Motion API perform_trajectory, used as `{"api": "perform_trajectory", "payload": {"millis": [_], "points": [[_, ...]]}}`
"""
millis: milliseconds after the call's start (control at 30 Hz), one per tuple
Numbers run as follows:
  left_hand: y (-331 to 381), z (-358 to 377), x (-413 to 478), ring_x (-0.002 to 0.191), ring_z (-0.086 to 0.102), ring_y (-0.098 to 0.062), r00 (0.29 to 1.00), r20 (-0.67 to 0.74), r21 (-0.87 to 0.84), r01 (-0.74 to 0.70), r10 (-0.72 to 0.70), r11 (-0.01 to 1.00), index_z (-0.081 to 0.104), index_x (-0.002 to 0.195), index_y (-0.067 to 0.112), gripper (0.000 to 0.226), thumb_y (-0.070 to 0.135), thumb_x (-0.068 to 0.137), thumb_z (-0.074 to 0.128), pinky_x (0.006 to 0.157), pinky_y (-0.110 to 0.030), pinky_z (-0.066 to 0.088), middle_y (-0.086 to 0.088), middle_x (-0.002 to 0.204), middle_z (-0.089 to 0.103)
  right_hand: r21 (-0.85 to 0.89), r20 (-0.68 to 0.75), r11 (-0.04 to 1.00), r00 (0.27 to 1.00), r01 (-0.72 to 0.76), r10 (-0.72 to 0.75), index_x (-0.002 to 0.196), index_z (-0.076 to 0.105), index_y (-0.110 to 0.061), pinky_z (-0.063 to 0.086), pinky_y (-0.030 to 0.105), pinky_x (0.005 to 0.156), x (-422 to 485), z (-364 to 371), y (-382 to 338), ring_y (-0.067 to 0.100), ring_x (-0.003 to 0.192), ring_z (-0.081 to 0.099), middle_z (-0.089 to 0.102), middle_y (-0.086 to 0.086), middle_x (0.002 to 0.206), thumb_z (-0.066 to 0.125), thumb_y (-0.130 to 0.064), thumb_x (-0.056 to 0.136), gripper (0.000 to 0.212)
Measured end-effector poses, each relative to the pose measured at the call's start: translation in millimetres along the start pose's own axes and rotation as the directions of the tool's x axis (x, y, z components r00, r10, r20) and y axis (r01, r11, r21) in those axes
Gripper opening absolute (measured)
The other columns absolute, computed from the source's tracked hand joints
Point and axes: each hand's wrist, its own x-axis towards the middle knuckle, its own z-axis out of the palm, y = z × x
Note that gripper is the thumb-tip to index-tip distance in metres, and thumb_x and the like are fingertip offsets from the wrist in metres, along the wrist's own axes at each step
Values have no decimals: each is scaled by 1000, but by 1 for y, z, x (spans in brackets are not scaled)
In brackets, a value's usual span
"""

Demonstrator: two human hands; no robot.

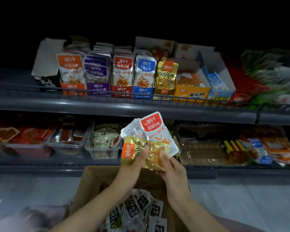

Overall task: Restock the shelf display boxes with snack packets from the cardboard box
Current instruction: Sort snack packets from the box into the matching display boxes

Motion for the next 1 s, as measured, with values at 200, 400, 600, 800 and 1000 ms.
{"api": "perform_trajectory", "payload": {"millis": [200, 400, 600, 800, 1000], "points": [[20, -14, 10, 94, 70, -20, 994, -98, -204, 27, -47, 979, 65, 108, 19, 30, 27, 79, 66, 85, -38, 52, -1, 101, 74, -284, 233, 954, 972, 92, -25, 93, 72, -15, 56, 26, 70, 10, 5, -8, 17, 84, 71, 76, 3, 90, 69, -24, 85, 12], [22, -26, 11, 95, 69, -16, 997, -56, 69, 47, -44, 996, 64, 104, 24, 37, 33, 70, 74, 77, -30, 54, 2, 103, 74, -423, 349, 847, 921, 320, -173, 125, 35, -25, 52, 14, 75, 16, -2, -17, -3, 99, 64, 63, -11, 109, 84, -11, 68, 77], [18, -28, 0, 84, 71, -6, 999, 39, 338, 9, -23, 941, 67, 100, 23, 22, 33, 81, 71, 68, -13, 53, 10, 89, 75, -420, 511, 847, 856, 326, -76, 124, 39, -29, 51, 14, 76, 8, 3, -12, 1, 99, 66, 66, -22, 107, 79, -8, 76, 66], [25, -27, 0, 131, 40, -5, 997, 7, 404, 69, -78, 912, 40, 138, 34, 50, 56, 94, 30, 103, -19, 28, 20, 134, 44, -353, 283, 931, 959, 96, 9, 104, 60, -33, 51, 20, 81, 16, 3, -12, 8, 100, 67, 72, -14, 98, 74, -27, 81, 27], [27, -32, 11, 73, 71, -10, 980, -176, 114, 108, -87, 988, 57, 115, 23, 23, 34, 98, 46, 59, -21, 55, 1, 92, 72, -135, 186, 988, 977, -80, 105, 110, 65, -14, 45, 51, 101, 23, -3, -18, 26, 102, 67, 72, 8, 105, 73, -27, 72, 41]]}}
